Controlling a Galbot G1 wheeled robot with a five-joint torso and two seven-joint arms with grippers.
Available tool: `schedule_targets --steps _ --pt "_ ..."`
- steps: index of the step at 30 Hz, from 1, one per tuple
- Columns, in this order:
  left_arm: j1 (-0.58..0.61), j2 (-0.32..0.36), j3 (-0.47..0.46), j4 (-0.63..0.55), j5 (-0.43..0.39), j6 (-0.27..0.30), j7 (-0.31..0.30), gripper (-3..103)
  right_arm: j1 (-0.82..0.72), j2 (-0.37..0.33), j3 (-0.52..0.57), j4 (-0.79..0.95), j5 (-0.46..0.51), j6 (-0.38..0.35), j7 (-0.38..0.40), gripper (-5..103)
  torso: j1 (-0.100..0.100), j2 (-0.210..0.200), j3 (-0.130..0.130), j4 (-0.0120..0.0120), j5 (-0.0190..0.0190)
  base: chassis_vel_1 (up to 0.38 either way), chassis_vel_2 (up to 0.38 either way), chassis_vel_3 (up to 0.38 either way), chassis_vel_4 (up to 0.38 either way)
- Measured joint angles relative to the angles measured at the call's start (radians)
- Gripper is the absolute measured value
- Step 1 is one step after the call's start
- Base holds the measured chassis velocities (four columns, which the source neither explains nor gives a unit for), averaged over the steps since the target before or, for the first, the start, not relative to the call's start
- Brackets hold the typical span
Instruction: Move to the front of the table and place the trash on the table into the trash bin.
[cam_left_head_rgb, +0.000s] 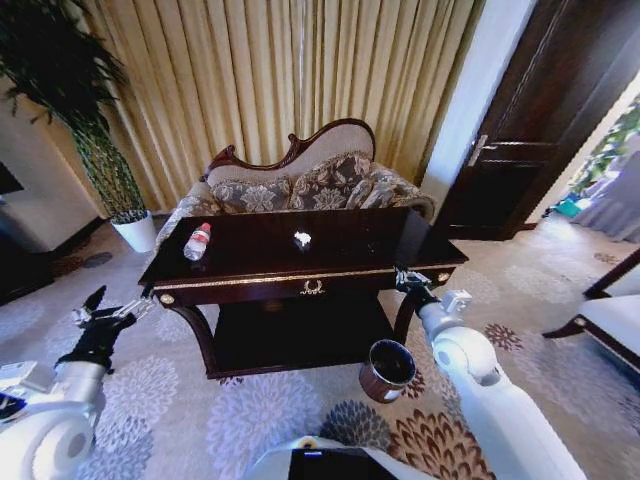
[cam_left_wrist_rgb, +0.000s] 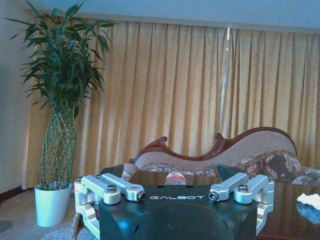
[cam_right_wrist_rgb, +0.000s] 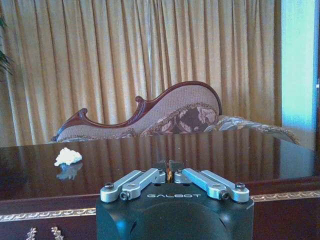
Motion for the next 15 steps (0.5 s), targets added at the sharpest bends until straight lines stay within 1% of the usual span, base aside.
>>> schedule_targets --steps 3,4,8,15 --pt "0.002 -0.001 0.0 -0.001 0.0 0.0 0.0 100 -0.001 0.002 -0.002 -0.005 -0.008 0.007 -0.001 3 0.0 0.0 0.0 -0.0001 0.0 0.077 -0.066 -0.059 0.083" --pt "0.004 -0.001 0.0 -0.002 0.0 -0.002 0.0 100 -0.002 0.006 -0.003 -0.012 -0.017 0.013 -0.006 3 0.0 0.0 0.0 0.0002 0.0001 0.0 0.0 0.0 0.0" --pt "0.007 -0.002 0.0 -0.001 0.0 -0.007 0.001 100 -0.011 0.008 0.001 -0.032 -0.034 0.017 -0.027 3 0.0 0.0 0.0 0.0 0.0002 0.0 0.0 0.0 0.0" --pt "0.006 -0.002 0.0 0.0 0.0 -0.008 0.001 100 -0.02 0.016 0.004 -0.066 -0.052 0.017 -0.032 3 0.0 0.0 0.0 0.0 0.0 0.0 0.0 0.0 0.0"
